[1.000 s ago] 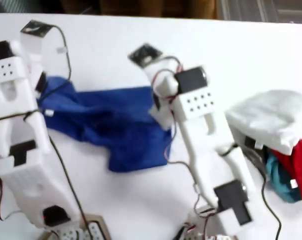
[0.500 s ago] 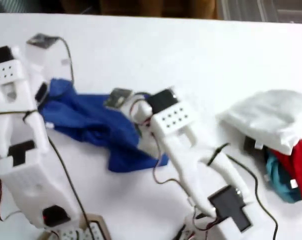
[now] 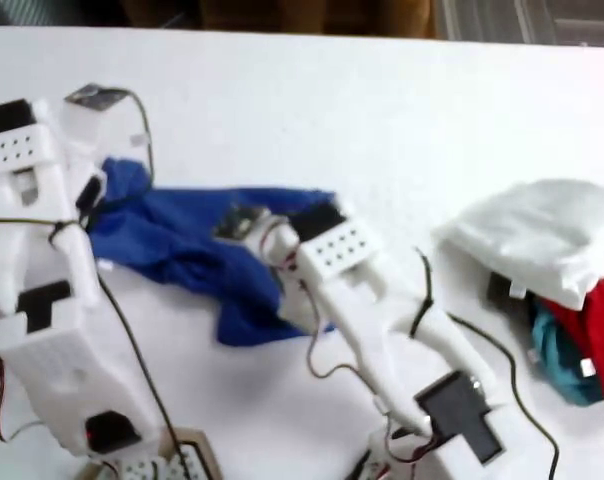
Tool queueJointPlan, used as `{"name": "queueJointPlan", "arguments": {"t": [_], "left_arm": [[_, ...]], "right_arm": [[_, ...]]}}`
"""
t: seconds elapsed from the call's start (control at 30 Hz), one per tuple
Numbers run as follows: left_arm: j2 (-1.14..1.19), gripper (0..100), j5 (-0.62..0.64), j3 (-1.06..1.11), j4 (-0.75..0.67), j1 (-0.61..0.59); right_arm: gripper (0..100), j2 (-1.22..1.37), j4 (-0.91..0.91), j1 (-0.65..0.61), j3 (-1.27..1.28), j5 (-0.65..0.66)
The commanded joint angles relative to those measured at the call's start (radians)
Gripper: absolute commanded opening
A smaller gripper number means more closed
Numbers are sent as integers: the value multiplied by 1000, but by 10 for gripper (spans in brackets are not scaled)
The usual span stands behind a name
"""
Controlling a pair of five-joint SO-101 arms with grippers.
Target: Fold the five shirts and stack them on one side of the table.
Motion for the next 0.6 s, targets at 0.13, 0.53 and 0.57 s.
{"name": "queueJointPlan", "arguments": {"t": [0.13,0.53,0.57], "left_arm": [[-31,27,121,-53,8,8],[-31,68,316,-314,15,-41],[-31,90,322,-320,15,-41]], "right_arm": [[19,-42,-67,-5,78,8],[22,-42,-73,-5,94,8],[22,-42,-73,-5,95,8]]}}
